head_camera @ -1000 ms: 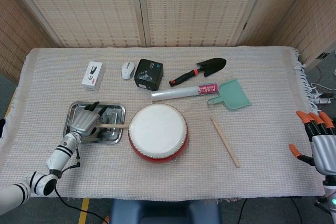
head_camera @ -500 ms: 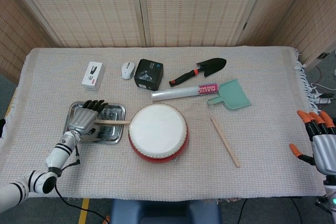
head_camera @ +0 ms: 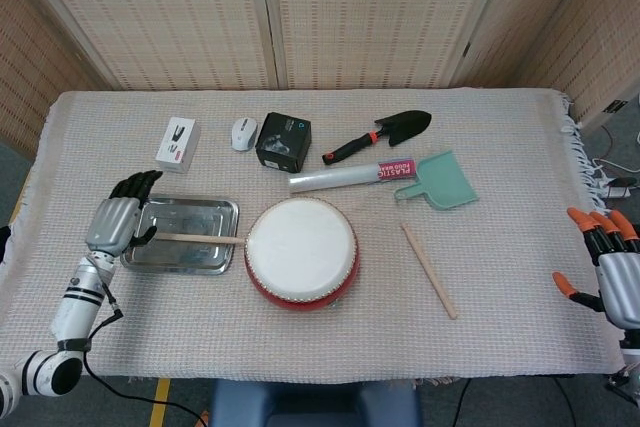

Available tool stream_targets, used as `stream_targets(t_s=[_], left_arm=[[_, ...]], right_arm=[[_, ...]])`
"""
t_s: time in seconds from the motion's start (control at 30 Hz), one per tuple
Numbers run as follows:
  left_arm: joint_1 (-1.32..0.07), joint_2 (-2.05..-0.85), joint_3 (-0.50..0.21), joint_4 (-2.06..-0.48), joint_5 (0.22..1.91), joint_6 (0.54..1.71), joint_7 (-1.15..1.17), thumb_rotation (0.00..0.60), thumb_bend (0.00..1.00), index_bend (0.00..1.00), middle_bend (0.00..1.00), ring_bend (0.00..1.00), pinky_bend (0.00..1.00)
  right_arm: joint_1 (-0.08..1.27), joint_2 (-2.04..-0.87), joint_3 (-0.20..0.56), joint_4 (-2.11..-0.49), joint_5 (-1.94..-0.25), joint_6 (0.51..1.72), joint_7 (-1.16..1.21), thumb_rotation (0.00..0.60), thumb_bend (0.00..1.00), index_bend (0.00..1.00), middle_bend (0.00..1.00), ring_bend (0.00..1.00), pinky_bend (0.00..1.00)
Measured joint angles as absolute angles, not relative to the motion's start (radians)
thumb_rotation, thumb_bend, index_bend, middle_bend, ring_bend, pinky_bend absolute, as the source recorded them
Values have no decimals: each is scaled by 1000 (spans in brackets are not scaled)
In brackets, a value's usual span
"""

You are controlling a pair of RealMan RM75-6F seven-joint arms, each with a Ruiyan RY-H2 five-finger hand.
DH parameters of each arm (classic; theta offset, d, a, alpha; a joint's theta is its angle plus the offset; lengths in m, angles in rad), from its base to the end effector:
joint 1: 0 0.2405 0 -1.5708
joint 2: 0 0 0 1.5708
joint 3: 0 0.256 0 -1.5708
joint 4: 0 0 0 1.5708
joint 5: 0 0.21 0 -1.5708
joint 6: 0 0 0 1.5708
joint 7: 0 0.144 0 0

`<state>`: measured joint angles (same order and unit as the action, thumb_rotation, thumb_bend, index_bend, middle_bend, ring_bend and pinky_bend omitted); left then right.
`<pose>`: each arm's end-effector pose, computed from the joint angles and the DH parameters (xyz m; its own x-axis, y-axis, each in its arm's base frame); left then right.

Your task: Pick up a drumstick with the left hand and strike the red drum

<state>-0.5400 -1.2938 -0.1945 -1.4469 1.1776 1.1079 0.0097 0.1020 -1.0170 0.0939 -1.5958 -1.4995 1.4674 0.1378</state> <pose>-0.2490 0.3453 0.1042 0.3060 0.0880 0.9479 0.9490 -0.1075 -0.2964 -0.3141 -0.1963 0.1984 0.3728 0.0384 0.9271 -0.9272 -0.0253 0.3738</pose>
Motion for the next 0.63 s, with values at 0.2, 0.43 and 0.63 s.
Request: stream_targets(t_s=[0.2,0.43,0.63], left_arm=[[-418,-1229,-180,-1546,1192,1286,50,600,304,122,95,48,102],[-276,-1185,-105,-1637,1230,1429,99,600,304,136,104,48,72],[-197,-1170,-48,-1675,1289,1513,156,600,304,136,104,48,72]], right_arm=[[107,-1004,90,-1570,-1506,1455,199,600,247,102,132,0,34],[98,-1021,73,-1561,-1527,1469,205,600,247,103,132,0,34],[84,-1035,71,-1571,-1530,1499,152,600,248,103,132,0,33]])
